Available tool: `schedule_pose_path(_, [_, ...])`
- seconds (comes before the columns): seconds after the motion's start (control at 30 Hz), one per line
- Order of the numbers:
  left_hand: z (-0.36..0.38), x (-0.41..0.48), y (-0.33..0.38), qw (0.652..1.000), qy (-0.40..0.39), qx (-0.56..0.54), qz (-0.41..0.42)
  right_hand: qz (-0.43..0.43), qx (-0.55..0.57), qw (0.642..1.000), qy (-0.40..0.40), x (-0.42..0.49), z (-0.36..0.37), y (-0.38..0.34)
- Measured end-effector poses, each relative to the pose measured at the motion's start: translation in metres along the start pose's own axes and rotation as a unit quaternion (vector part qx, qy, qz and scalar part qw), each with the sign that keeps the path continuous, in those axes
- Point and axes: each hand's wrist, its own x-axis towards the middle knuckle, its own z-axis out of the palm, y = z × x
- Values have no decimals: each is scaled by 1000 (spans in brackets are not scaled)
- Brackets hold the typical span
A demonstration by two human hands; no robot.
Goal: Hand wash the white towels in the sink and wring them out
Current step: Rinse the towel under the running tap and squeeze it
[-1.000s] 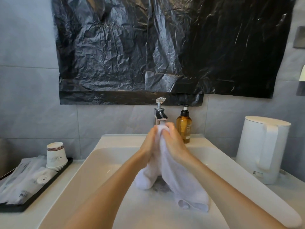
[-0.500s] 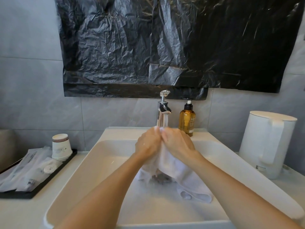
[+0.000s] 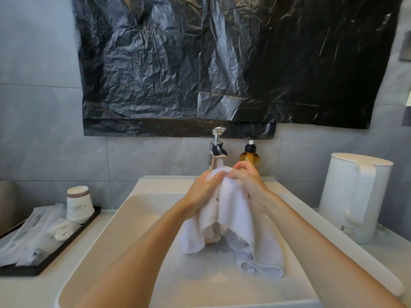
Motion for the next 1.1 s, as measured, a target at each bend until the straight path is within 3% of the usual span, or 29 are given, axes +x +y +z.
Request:
schedule_pose_path(0.13, [-8, 4, -4, 992, 126, -19, -25, 66, -117, 980, -149, -4, -8, 20])
schedule_pose_path(0.23, [-17, 9, -7, 985, 160, -16, -63, 108, -173, 953, -224, -5, -9, 38])
schedule_pose_path(0.33, [-20, 10, -10, 976, 198, -38, -84, 54, -186, 970, -145, 0, -11, 32])
schedule_pose_path(0.43, [-21, 14, -12, 969, 223, 0, -105, -38, -103, 994, -24, 7, -10, 11])
schedule_pose_path(0.53, [-15, 13, -6, 976, 172, -54, -121, -63, -30, 998, -2, 6, 1, -2])
schedule_pose_path(0.6, [-7, 8, -1, 968, 98, -152, -173, -62, -70, 995, -20, 0, 15, 2])
schedule_pose_path(0.67, [2, 6, -6, 968, 34, -166, -187, -87, -136, 987, -14, -5, 28, 12])
schedule_pose_path(0.77, [12, 6, -15, 965, 33, -150, -212, -104, -242, 965, 10, -9, 36, 25])
schedule_pose_path(0.97, [13, 9, -16, 951, 114, -209, -197, -218, -349, 911, 37, -12, 32, 25])
schedule_pose_path(1.1, [12, 5, -11, 967, 187, -72, -159, -237, -422, 875, -11, -12, 24, 22])
